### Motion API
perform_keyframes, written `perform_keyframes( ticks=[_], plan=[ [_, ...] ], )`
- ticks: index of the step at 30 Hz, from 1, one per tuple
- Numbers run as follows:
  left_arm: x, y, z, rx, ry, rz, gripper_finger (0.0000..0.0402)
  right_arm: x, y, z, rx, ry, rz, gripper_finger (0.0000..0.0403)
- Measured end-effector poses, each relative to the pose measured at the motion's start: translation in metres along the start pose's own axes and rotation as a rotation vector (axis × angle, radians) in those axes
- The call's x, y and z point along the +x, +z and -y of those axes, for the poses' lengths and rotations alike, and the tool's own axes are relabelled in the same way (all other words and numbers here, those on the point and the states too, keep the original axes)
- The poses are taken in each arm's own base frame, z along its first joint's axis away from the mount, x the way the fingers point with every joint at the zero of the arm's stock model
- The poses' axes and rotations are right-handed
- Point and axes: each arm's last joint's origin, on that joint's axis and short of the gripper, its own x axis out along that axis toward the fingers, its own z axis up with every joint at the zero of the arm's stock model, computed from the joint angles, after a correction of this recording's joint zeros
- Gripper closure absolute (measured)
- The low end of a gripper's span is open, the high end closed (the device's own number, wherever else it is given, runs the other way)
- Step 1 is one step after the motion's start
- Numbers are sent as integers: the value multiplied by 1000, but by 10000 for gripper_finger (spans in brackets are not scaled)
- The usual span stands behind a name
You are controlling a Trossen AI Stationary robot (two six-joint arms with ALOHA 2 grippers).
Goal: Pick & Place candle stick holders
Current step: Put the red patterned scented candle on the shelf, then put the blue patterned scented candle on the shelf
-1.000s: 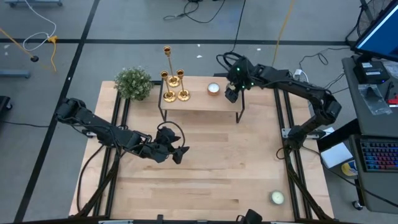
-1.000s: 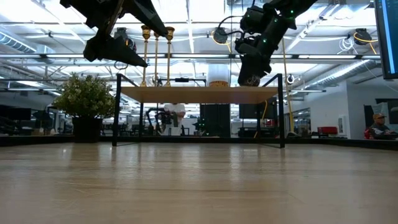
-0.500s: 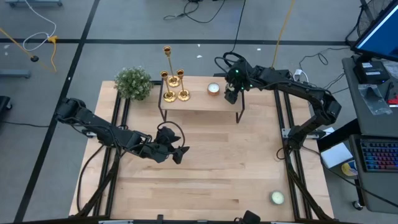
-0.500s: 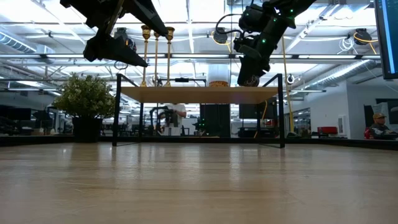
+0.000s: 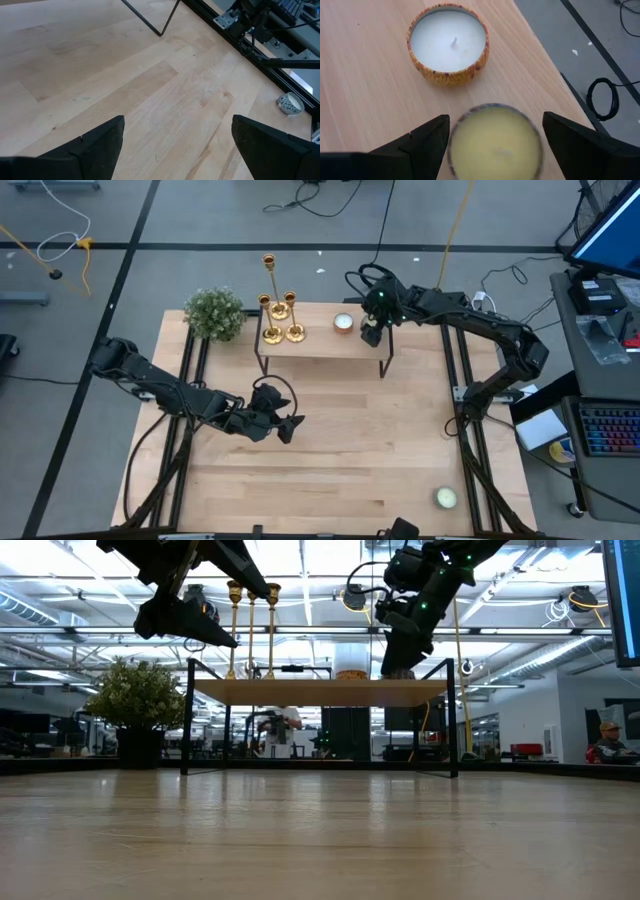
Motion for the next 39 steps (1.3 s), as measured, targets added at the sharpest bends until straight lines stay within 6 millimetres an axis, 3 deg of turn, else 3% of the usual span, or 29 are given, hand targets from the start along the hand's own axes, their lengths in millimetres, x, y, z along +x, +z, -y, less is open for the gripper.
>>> perform_keyframes(
  ticks=[13, 17, 22, 30, 39],
  plan=[
    [0, 0, 0, 0, 0, -1, 36, -3, 10, 1, 8, -12, 106, 88],
    [0, 0, 0, 1, 0, -1, 36, -24, 11, -3, 46, -4, 152, 88],
    [0, 0, 0, 8, 0, -1, 36, -63, 2, -22, 32, 43, 163, 89],
    [0, 0, 0, 94, 0, 0, 36, -125, -38, -65, 147, 183, 11, 96],
    [0, 0, 0, 178, 0, 0, 36, -156, -89, -103, 409, 265, -444, 96]
  ],
)
